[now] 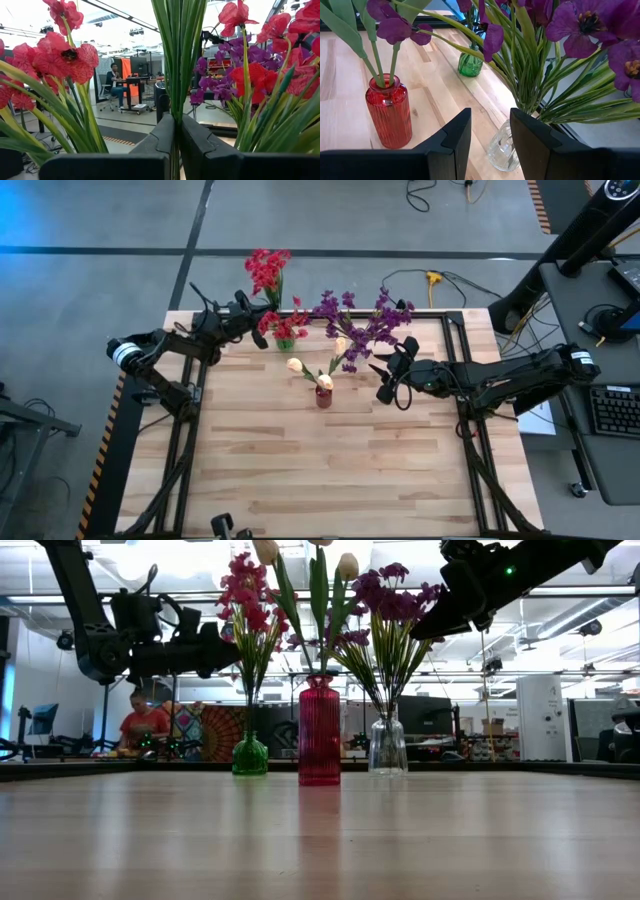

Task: Sort flowers into vase by color
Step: Put the red flowers into the green vase

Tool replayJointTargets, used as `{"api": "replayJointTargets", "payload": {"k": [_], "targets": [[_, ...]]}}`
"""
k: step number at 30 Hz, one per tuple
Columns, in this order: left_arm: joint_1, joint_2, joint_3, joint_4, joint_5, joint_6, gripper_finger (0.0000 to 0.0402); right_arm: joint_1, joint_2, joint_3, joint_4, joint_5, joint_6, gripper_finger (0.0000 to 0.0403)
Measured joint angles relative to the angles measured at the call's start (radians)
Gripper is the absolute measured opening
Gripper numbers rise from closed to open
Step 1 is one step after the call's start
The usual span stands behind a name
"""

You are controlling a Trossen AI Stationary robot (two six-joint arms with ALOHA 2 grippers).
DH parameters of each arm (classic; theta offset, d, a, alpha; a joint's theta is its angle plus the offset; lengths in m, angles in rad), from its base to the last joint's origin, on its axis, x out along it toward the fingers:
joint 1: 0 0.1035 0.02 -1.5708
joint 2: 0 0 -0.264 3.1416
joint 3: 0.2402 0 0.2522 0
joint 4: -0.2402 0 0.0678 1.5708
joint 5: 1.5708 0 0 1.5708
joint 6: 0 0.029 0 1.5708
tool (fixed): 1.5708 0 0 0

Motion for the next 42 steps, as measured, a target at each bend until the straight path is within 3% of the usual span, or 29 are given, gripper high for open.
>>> {"api": "replayJointTargets", "payload": {"k": [25, 42], "targets": [[0.0, 0.0, 0.0, -0.012, 0.0, 0.004, 0.0, 0.0, 0.0, 0.0, 0.0, 0.0, 0.0, 0.0128], [0.003, 0.0, -0.001, -0.044, -0.001, 0.03, 0.0062, 0.0, 0.0, 0.0, 0.0, 0.0, 0.0, 0.0128]]}}
